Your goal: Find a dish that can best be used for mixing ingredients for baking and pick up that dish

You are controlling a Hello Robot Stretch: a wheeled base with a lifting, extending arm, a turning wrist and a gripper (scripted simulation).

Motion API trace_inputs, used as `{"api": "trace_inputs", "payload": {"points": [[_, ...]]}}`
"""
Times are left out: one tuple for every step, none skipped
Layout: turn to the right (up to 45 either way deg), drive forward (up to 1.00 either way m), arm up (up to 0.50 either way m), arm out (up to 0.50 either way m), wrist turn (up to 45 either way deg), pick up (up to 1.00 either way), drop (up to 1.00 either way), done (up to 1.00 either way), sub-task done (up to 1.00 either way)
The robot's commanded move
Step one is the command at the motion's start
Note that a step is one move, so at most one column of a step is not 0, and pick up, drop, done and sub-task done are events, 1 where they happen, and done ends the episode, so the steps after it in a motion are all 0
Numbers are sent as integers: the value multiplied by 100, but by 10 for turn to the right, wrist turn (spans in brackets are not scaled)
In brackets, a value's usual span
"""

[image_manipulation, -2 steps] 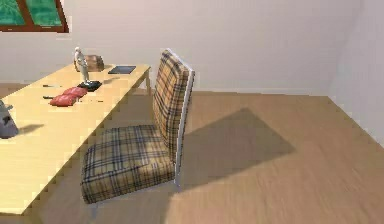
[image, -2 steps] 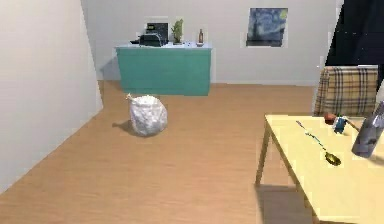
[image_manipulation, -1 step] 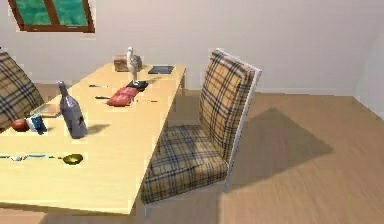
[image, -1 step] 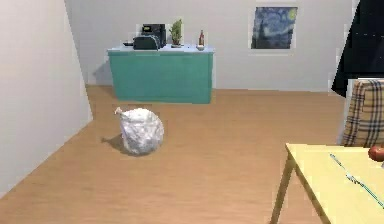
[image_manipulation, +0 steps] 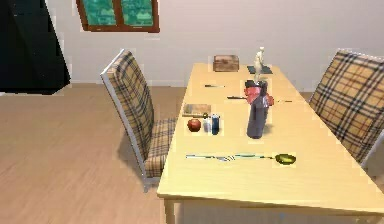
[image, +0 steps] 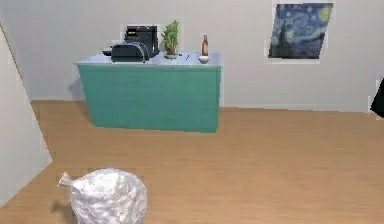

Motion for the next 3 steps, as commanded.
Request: {"api": "trace_inputs", "payload": {"points": [[90,0,0,0,0,0,0,0,0],[0,35,0,0,0,0,0,0,0],[0,100,0,0,0,0,0,0,0]]}}
